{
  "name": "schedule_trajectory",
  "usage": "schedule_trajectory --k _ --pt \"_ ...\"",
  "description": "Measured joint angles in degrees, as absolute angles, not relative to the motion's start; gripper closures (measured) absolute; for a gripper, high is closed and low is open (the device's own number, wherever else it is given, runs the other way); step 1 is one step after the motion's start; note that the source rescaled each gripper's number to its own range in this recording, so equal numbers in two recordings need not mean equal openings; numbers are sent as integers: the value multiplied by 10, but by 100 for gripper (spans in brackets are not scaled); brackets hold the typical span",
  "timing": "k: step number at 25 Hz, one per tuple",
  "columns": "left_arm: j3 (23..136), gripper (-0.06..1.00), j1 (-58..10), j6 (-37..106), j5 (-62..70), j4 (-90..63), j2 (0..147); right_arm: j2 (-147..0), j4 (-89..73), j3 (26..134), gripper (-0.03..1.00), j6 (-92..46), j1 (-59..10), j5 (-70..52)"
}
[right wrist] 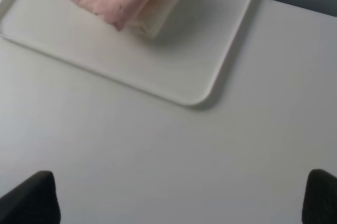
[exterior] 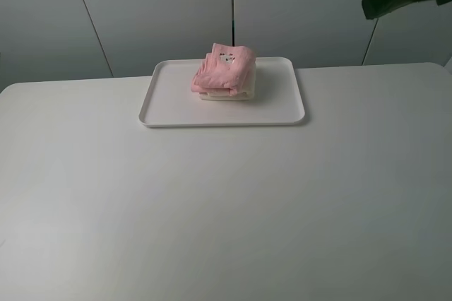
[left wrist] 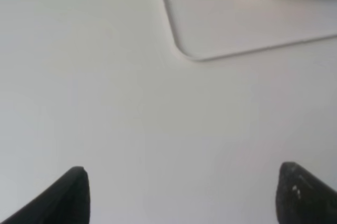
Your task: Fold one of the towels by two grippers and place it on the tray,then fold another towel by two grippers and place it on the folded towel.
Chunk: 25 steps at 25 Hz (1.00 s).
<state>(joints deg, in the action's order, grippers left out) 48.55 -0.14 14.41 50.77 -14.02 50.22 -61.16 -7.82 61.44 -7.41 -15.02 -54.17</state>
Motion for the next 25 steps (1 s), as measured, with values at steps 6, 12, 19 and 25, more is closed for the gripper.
schedule_trajectory --k 6,12,19,25 --pt "412 2 -1 109 549 -132 369 -395 -46 490 -3 -35 -150 -575" --pt "374 2 -1 81 604 -132 245 -239 -34 428 -3 -23 -150 -657" --pt "357 2 -1 78 645 -124 107 -105 -27 383 -3 0 -150 -684" --pt "355 2 -1 78 686 -99 10 -9 -26 353 -3 0 -150 -692"
